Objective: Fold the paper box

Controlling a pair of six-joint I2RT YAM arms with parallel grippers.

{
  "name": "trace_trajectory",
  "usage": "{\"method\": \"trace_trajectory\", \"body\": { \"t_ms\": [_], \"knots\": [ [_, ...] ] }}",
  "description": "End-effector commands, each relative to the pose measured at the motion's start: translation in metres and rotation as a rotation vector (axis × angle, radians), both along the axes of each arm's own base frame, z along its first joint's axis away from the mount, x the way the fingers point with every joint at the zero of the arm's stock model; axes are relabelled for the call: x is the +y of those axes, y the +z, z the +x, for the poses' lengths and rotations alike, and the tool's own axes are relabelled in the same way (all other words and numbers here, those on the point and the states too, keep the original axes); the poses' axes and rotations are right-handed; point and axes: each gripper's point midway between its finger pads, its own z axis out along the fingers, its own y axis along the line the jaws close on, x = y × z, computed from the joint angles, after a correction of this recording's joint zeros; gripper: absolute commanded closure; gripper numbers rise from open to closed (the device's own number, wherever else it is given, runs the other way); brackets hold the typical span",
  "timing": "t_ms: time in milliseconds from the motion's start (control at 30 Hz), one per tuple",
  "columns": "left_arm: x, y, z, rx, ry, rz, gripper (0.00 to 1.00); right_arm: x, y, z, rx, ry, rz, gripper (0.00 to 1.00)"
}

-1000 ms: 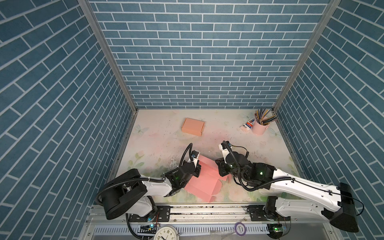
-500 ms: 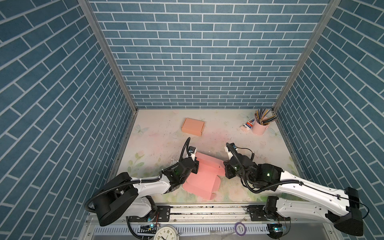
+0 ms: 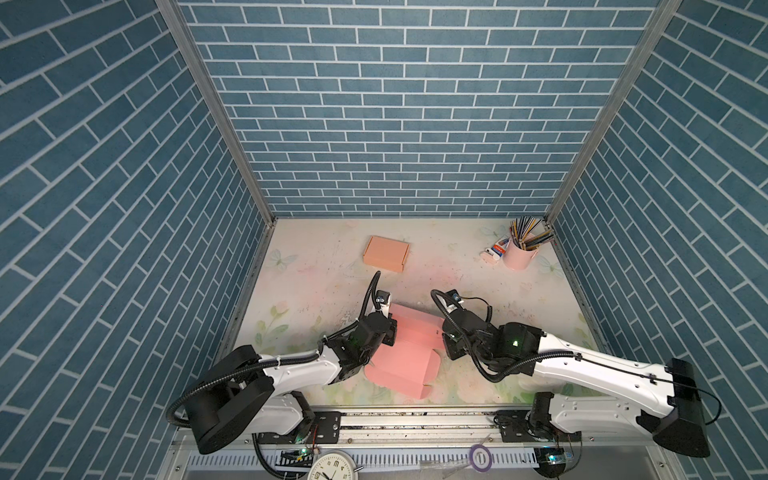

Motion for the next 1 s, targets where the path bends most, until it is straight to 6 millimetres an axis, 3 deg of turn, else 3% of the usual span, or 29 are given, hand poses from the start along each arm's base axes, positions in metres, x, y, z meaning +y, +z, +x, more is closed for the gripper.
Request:
{"method": "trace_trajectory", "body": {
  "t_ms": [0, 433, 800, 967],
  "knots": [
    [-0.001, 0.011, 0.002, -0.009, 0.011, -0.041, 0.92, 0.0, 0.004, 0.008, -0.036, -0.027, -0.027, 1.0],
    [-0.002, 0.008, -0.003, 0.011, 0.001, -0.079, 0.93, 0.021, -0.021, 0.021, -0.016, -0.002, -0.064, 1.0],
    [-0.008, 0.001, -0.009, 0.058, -0.01, -0.171, 0.94, 0.031, -0.008, 0.027, -0.074, 0.031, 0.008, 0.99],
    [0.001, 0.0, -0.004, 0.086, 0.025, -0.206, 0.94, 0.025, 0.005, 0.026, -0.105, 0.023, 0.052, 0.86]
  ]
}}
